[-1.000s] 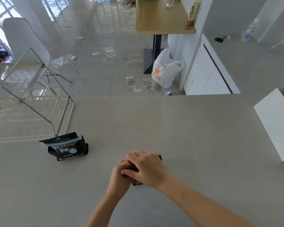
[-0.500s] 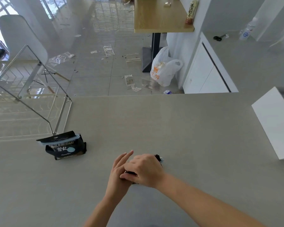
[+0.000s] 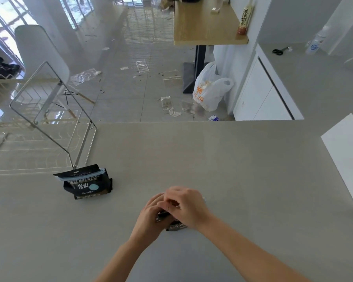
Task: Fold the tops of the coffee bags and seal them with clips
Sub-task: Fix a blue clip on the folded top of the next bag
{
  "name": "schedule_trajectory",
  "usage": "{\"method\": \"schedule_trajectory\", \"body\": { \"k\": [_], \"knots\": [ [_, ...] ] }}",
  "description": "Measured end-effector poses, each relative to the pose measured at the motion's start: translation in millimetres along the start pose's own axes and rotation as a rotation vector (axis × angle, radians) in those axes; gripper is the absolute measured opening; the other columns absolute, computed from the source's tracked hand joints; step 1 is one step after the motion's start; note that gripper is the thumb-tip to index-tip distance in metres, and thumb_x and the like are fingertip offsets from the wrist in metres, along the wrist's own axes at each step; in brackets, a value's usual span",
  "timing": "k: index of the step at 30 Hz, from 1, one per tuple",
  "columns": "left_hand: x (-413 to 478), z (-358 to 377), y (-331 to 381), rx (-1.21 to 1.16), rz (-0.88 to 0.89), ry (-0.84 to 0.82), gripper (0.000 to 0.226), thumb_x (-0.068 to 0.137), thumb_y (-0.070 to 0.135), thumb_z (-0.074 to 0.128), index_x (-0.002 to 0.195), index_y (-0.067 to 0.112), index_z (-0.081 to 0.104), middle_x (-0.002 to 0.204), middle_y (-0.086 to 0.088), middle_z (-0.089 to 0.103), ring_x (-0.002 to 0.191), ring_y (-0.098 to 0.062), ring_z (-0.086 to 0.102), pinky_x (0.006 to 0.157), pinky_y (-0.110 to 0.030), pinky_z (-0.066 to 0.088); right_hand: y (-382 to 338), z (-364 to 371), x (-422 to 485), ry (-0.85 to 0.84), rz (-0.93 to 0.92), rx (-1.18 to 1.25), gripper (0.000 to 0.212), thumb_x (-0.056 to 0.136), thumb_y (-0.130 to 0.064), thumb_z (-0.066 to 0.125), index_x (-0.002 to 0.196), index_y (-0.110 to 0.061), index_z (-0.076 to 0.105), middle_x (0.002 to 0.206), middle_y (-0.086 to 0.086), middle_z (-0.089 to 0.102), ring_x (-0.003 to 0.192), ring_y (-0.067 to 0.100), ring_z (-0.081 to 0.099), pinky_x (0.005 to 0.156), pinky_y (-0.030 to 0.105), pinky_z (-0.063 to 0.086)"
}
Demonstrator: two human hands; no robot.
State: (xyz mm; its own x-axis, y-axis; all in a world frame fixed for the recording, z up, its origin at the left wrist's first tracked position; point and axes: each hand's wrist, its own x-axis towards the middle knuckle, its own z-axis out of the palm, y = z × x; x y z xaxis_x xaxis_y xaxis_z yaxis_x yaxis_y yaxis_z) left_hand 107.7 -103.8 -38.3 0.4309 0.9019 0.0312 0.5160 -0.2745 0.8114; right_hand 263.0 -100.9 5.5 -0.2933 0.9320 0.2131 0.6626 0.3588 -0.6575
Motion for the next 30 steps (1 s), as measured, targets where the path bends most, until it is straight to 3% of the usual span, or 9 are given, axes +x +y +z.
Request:
{"method": "schedule_trajectory", "body": {
  "k": [3, 6, 10, 12, 16, 20, 22, 26, 30],
  "knots": [
    [-2, -5, 4, 0.033, -0.039, 0.055, 0.031, 0.078, 0.034, 0.071, 0.105, 0.047, 0.063, 0.125, 0.025, 0.054, 0.117, 0.000, 0.048, 0.093, -0.022, 0.041, 22, -21, -15, 0.018, 0.087, -0.027, 0.030, 0.076, -0.056, 0.064, 0.078, -0.028, 0.057, 0.080, -0.014, 0.056, 0.077, 0.005, 0.052, 0.067, 0.026, 0.044],
    [-5, -4, 3, -0.069, -0.079, 0.149, 0.035, 0.076, 0.016, 0.074, 0.096, 0.044, 0.070, 0.112, 0.022, 0.063, 0.105, -0.002, 0.057, 0.086, -0.026, 0.049, 43, -37, -45, -0.067, 0.229, 0.024, 0.030, 0.073, -0.034, 0.075, 0.097, -0.031, 0.058, 0.100, -0.015, 0.057, 0.098, 0.005, 0.052, 0.080, 0.033, 0.050],
    [3, 2, 10, -0.457, -0.300, 0.179, 0.038, 0.082, -0.001, 0.065, 0.081, 0.036, 0.076, 0.104, 0.002, 0.069, 0.099, -0.023, 0.064, 0.086, -0.049, 0.053, 41, -32, -51, 0.009, 0.244, -0.048, 0.024, 0.080, -0.016, 0.070, 0.099, -0.027, 0.060, 0.099, -0.012, 0.060, 0.099, 0.009, 0.055, 0.074, 0.031, 0.052],
    [7, -4, 13, -0.496, -0.295, 0.219, 0.036, 0.084, 0.001, 0.063, 0.081, 0.034, 0.076, 0.103, 0.003, 0.068, 0.100, -0.027, 0.064, 0.082, -0.045, 0.055, 36, -31, -44, 0.070, 0.216, -0.047, 0.023, 0.080, -0.014, 0.070, 0.097, -0.027, 0.061, 0.094, -0.012, 0.061, 0.093, 0.009, 0.055, 0.071, 0.028, 0.051],
    [14, -24, 15, -0.380, -0.133, 0.189, 0.032, 0.083, 0.004, 0.065, 0.090, 0.034, 0.073, 0.108, 0.013, 0.065, 0.104, -0.011, 0.061, 0.083, -0.024, 0.053, 34, -28, -44, 0.186, 0.188, 0.023, 0.022, 0.082, -0.021, 0.068, 0.099, -0.032, 0.058, 0.094, -0.016, 0.060, 0.088, 0.004, 0.054, 0.071, 0.019, 0.048],
    [15, -25, 19, -0.138, -0.270, 0.143, 0.029, 0.078, 0.005, 0.071, 0.090, 0.032, 0.068, 0.120, 0.001, 0.056, 0.119, -0.019, 0.050, 0.098, -0.032, 0.040, 43, -18, -42, -0.069, 0.299, 0.057, 0.031, 0.081, -0.023, 0.069, 0.109, -0.028, 0.057, 0.108, -0.011, 0.055, 0.095, 0.001, 0.052, 0.080, 0.028, 0.051],
    [21, -32, 23, 0.156, -0.228, 0.196, 0.027, 0.074, 0.013, 0.075, 0.092, 0.032, 0.068, 0.122, 0.006, 0.053, 0.122, -0.016, 0.043, 0.100, -0.036, 0.034, 47, -17, -37, -0.042, 0.321, 0.132, 0.025, 0.086, -0.021, 0.064, 0.109, -0.028, 0.057, 0.108, -0.010, 0.057, 0.095, 0.001, 0.054, 0.080, 0.023, 0.051],
    [37, -29, 48, 0.333, -0.011, 0.090, 0.019, 0.075, 0.030, 0.071, 0.093, 0.036, 0.066, 0.100, 0.016, 0.064, 0.096, -0.010, 0.056, 0.087, -0.029, 0.035, 44, -12, -32, 0.104, 0.513, 0.521, 0.019, 0.096, -0.010, 0.049, 0.100, -0.021, 0.064, 0.099, -0.001, 0.064, 0.095, 0.013, 0.060, 0.077, 0.024, 0.051],
    [38, 3, 63, 0.384, 0.046, 0.078, 0.014, 0.076, 0.038, 0.069, 0.090, 0.036, 0.069, 0.087, 0.016, 0.069, 0.082, -0.006, 0.059, 0.074, -0.023, 0.034, 41, 3, -32, 0.242, 0.544, 0.502, 0.026, 0.099, -0.017, 0.041, 0.088, -0.020, 0.064, 0.087, -0.004, 0.061, 0.088, 0.015, 0.058, 0.078, 0.031, 0.048]
  ]
}}
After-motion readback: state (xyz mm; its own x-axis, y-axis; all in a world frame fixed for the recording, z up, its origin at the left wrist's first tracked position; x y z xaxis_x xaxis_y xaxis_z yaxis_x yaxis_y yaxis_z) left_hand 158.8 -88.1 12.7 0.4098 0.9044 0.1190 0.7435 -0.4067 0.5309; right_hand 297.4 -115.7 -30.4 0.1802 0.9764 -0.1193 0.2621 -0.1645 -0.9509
